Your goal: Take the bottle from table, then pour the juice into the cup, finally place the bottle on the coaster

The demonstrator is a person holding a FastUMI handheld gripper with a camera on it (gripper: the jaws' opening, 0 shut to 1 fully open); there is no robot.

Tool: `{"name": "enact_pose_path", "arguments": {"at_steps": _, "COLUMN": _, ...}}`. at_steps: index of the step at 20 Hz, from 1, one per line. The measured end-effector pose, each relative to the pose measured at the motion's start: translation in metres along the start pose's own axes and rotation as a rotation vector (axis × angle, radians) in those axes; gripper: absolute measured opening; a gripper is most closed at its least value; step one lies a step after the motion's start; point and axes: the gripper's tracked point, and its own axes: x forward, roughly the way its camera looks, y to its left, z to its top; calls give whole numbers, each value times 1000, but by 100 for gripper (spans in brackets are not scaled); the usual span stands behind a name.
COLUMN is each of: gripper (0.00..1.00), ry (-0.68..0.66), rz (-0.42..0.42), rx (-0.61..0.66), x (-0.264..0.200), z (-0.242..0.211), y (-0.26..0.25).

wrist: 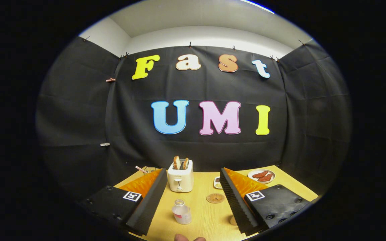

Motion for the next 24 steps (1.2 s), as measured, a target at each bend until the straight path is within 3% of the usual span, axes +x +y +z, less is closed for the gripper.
{"name": "enact_pose_path", "arguments": {"at_steps": 7, "gripper": 97, "ry": -18, "rz": -15, "rx": 9, "x": 3, "z": -47, "y": 17}}
{"name": "enact_pose_path", "arguments": {"at_steps": 14, "gripper": 97, "ry": 52, "rz": -18, "rx": -51, "x": 22, "z": -135, "y": 40}}
{"name": "enact_pose_path", "arguments": {"at_steps": 24, "gripper": 97, "ry": 121, "rz": -35, "rx": -25, "x": 56, "z": -227, "y": 50}}
